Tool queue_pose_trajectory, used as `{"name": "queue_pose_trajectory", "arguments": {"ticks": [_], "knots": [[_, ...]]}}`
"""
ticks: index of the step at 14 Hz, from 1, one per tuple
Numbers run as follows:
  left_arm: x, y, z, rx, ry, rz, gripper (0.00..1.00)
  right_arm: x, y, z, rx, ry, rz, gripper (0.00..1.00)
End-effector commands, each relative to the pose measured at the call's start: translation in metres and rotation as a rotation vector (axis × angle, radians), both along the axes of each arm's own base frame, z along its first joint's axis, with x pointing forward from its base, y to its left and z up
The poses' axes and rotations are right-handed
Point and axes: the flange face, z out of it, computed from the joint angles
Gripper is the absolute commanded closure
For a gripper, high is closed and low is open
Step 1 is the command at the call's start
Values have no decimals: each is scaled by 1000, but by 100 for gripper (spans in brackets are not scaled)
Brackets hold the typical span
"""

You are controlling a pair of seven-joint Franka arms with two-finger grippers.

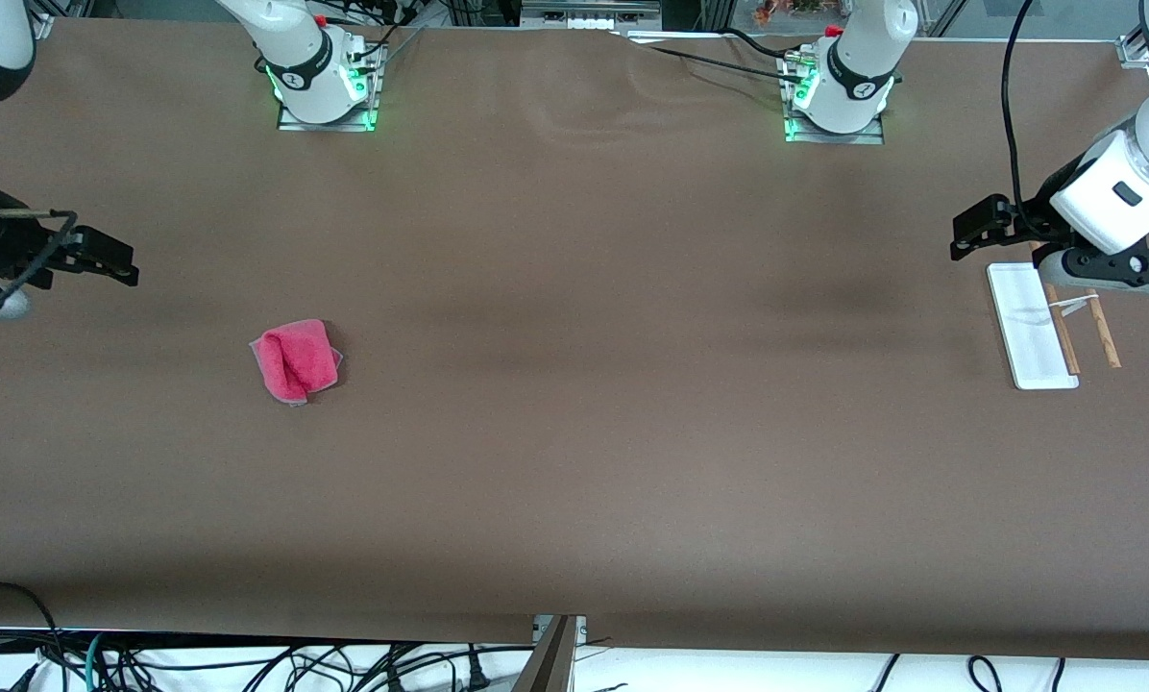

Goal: Pass towel and hang on rack
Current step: 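Lower the right gripper onto the pink towel and grasp it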

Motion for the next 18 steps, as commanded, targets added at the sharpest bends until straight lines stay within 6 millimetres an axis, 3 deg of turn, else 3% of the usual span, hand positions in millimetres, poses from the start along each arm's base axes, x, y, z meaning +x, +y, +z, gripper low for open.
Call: {"name": "queue_pose_trajectory", "arguments": {"ticks": [1, 4, 10, 14, 18], "knots": [[-11, -4, 4, -13, 19, 15, 0, 19, 3, -27, 3, 4, 3, 0], [-17, -6, 2, -30, 60, 5, 0, 36, 5, -60, 5, 16, 10, 0], [-15, -11, 2, -34, 48, -3, 0, 74, 13, -184, 14, 87, 24, 0], [-15, -12, 3, -35, 45, -3, 0, 88, 34, -258, 17, 103, 43, 0], [-17, -12, 4, -37, 42, -3, 0, 91, 50, -301, 16, 98, 72, 0]]}}
